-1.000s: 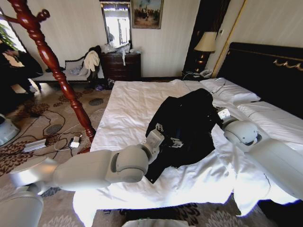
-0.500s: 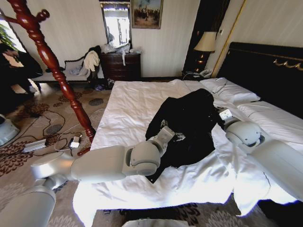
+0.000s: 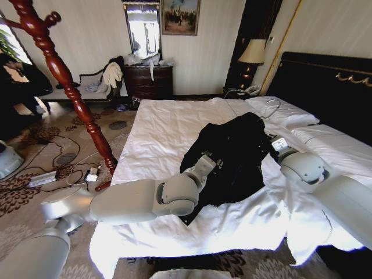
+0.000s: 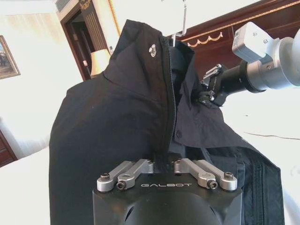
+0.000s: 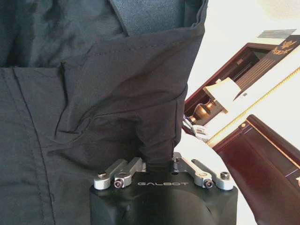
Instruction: Pick up the clothes from the bed and hang them on the clothes hanger.
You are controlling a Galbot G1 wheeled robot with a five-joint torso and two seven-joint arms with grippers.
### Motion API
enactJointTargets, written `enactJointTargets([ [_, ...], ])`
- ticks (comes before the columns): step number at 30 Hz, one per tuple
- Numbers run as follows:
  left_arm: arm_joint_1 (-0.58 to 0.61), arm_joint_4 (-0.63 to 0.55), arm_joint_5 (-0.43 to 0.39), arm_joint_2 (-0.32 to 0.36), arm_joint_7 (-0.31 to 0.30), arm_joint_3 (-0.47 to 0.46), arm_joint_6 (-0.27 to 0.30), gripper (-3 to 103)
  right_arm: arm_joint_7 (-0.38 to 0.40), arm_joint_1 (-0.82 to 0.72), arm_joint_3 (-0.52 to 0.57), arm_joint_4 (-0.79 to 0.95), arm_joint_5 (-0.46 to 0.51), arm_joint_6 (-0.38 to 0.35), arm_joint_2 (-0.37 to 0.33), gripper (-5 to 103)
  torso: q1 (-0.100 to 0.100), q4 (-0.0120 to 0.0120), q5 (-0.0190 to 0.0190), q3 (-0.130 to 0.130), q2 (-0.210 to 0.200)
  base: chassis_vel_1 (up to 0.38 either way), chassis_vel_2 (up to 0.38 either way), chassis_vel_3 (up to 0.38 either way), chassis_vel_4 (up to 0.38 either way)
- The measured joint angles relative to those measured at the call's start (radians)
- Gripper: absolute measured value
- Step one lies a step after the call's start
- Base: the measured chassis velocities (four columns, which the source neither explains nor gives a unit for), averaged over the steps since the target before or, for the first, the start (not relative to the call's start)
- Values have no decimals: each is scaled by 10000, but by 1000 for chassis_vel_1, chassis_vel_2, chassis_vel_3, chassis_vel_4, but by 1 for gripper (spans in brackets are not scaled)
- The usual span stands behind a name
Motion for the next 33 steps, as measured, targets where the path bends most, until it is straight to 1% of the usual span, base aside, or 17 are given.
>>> enactJointTargets([
  [1,3,-7,0,-10,-2,11,-21,9,0,18,-16,-11,1,-6,0,19,0,0,0,0,0,0,0,0,0],
  [3,5,-18,0,-20,-2,18,-35,9,0,30,-29,-21,1,-10,2,19,0,0,0,0,0,0,0,0,0],
  [4,6,-80,-27,-68,-4,35,-79,4,0,49,-70,-54,1,-18,19,19,0,0,0,0,0,0,0,0,0],
  [6,-7,-166,-113,-140,-4,41,-122,0,2,64,-96,-103,1,-22,35,19,0,1,0,0,0,0,0,0,0],
  [8,-29,-206,-181,-179,-4,41,-145,0,3,67,-100,-121,0,-22,41,19,0,0,0,0,0,0,0,0,0],
  [11,-117,-362,-686,-374,-4,41,-220,0,6,87,-121,-160,-1,-22,65,19,-1,-1,0,0,0,0,0,0,0],
  [13,-130,-357,-709,-406,-5,42,-227,0,6,101,-129,-160,0,-22,71,19,-1,-1,0,0,0,0,0,0,0],
  [16,-201,-226,-770,-679,-2,93,-280,0,10,281,-249,-151,19,-40,139,19,0,1,0,0,0,0,0,0,0],
  [17,-249,-161,-785,-880,14,118,-326,0,16,401,-336,-152,33,-65,174,19,0,1,-1,0,0,0,0,0,0],
  [18,-249,-161,-785,-880,14,118,-326,0,16,401,-336,-152,33,-65,174,19,0,1,-1,0,0,0,0,0,0],
  [20,-364,-107,-813,-1263,28,165,-354,0,46,639,-510,-175,56,-123,256,19,0,0,0,0,0,0,0,0,0],
  [24,-597,-262,-834,-1683,58,244,-355,0,61,881,-708,-262,76,-178,346,19,0,-1,0,0,0,0,0,0,0],
  [30,-775,-743,-950,-1725,75,313,-331,0,38,918,-836,-436,-6,-189,411,19,0,0,0,0,0,0,0,0,0],
  [33,-962,-982,-1082,-1807,205,313,-397,0,24,1123,-1052,-565,-46,-193,504,19,0,0,0,0,0,0,0,0,0],
])
